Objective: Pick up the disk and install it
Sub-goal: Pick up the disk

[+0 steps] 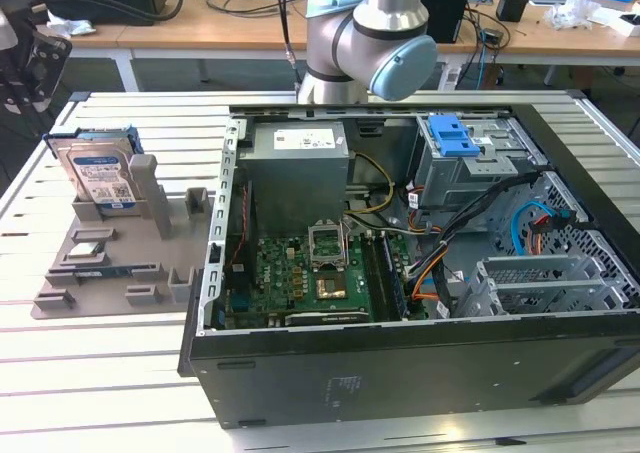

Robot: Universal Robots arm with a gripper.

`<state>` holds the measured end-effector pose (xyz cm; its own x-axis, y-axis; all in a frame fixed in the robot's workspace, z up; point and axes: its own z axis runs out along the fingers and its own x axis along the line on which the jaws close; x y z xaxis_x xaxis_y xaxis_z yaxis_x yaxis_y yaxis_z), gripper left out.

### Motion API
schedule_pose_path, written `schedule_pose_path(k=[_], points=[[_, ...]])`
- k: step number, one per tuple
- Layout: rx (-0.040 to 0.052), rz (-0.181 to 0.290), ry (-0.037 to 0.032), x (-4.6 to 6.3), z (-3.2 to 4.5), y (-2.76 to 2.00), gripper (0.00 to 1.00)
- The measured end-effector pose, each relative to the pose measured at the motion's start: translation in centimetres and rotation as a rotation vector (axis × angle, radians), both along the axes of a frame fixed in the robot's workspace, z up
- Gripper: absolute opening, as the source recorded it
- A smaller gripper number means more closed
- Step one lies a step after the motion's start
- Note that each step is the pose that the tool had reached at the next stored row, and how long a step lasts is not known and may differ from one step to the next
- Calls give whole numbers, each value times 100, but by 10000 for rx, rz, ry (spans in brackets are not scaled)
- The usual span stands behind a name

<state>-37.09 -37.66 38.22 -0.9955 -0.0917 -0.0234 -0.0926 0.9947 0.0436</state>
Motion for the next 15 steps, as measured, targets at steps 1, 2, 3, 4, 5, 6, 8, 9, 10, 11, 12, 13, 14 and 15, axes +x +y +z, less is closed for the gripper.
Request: schedule_pose_path(k=[1,2,3,4,5,6,8,9,10,11,12,13,14,15], points=[[0,53,0,0,0,0,10],[0,157,0,0,0,0,10],[0,259,0,0,0,0,10],[0,409,0,0,0,0,10],[0,491,0,0,0,0,10],[0,556,0,0,0,0,10],[0,697,0,0,0,0,10],[0,754,0,0,0,0,10],[0,819,0,0,0,0,10],[0,936,0,0,0,0,10],[0,1008,0,0,0,0,10],[0,1071,0,0,0,0,10],[0,1271,0,0,0,0,10],[0,1370,0,0,0,0,10]])
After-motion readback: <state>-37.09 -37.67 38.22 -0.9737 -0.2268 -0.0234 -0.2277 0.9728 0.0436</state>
